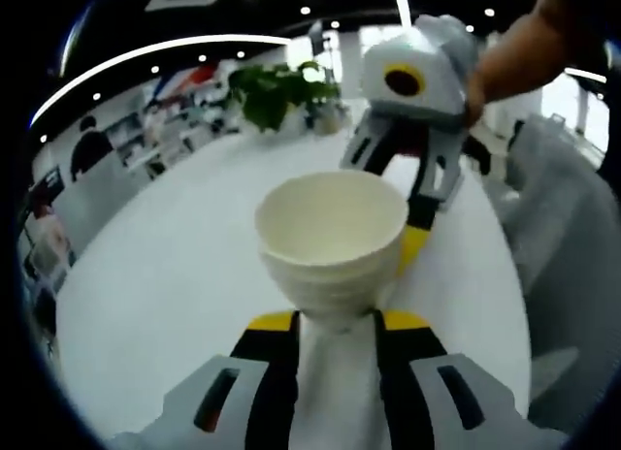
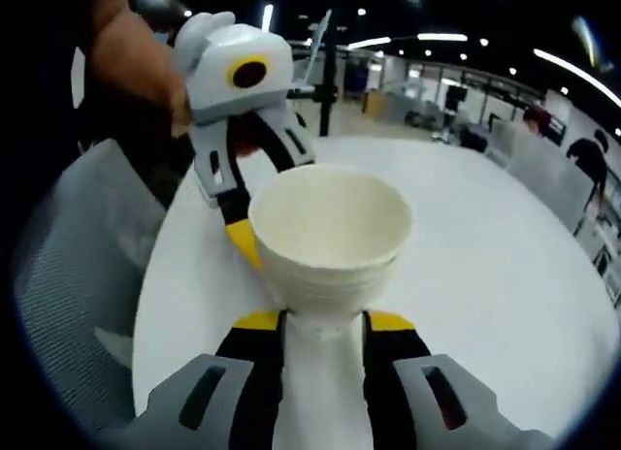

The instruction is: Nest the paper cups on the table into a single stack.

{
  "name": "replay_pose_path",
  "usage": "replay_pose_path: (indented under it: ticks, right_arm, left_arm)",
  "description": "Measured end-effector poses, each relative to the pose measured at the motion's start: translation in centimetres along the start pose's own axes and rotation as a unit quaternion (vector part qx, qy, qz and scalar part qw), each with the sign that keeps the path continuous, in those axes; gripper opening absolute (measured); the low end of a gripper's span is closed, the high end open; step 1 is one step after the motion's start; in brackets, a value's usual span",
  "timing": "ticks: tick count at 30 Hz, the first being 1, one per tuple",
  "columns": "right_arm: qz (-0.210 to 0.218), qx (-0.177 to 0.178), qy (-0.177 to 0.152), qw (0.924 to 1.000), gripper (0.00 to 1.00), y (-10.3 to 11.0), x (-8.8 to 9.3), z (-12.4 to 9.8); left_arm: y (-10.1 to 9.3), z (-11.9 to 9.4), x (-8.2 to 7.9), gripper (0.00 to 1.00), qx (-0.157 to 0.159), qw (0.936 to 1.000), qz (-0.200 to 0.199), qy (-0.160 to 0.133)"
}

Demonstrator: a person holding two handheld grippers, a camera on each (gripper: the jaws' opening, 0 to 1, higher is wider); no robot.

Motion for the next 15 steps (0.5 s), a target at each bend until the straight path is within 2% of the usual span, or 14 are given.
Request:
replay_pose_path:
  ticks: [6, 11, 15]
  right_arm:
    - [0.002, 0.004, 0.003, 1.0000, 0.27, -5.3, -0.5, 1.3]
    - [-0.006, -0.001, 0.012, 0.9999, 0.27, -8.4, -0.8, 2.3]
    - [-0.002, -0.001, 0.018, 0.9998, 0.27, -10.4, -1.1, 2.8]
  left_arm:
    - [5.3, 2.4, -0.9, 0.29, -0.009, 0.9999, 0.000, 0.008]
    - [8.1, 3.7, -0.8, 0.29, -0.003, 0.9999, -0.009, 0.012]
    - [9.7, 4.4, -1.2, 0.28, -0.002, 0.9998, -0.001, 0.019]
Point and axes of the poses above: the point that each gripper's makers call its tool centre point, and the gripper's own axes: z roughly forward along the fingers, y roughly to its left, x roughly out of its underside, the point moved 7 cm from there along -z, roughly backward along the fingers, and after that the axes turned 2 degrees about -x, right-handed, at the moved point
